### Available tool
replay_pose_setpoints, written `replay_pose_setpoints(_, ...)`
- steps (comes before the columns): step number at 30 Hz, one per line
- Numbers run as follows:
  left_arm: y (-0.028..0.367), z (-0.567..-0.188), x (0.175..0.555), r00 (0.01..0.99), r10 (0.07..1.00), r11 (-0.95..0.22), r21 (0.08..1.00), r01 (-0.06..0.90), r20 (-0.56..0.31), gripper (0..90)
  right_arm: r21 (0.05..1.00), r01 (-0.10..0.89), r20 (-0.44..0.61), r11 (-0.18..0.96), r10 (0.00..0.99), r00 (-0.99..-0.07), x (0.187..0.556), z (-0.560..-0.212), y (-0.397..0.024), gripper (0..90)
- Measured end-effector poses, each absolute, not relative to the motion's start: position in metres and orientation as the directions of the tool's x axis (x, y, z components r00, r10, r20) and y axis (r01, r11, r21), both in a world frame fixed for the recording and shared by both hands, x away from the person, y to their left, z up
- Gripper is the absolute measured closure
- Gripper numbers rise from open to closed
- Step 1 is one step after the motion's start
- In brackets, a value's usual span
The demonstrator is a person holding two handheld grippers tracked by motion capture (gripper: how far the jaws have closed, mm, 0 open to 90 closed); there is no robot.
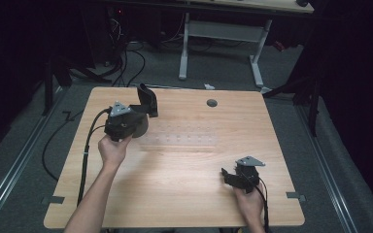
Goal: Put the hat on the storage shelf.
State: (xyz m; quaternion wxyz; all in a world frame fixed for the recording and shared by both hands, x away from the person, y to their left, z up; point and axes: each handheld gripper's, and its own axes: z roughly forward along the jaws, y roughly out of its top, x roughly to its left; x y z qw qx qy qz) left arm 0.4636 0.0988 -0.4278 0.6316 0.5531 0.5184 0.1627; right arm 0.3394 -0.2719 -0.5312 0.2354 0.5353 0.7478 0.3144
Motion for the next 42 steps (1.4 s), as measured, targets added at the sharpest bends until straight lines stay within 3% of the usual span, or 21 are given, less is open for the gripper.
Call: replay_pose_setpoints(42,0.082,-0.443,0.469,0.367,0.820,0.304,0.877,0.371,-0.440,85.2,0.722,0.652,-0.015,0.231,0.947,-0.320,0.339,-0.531,-0.272,30.3)
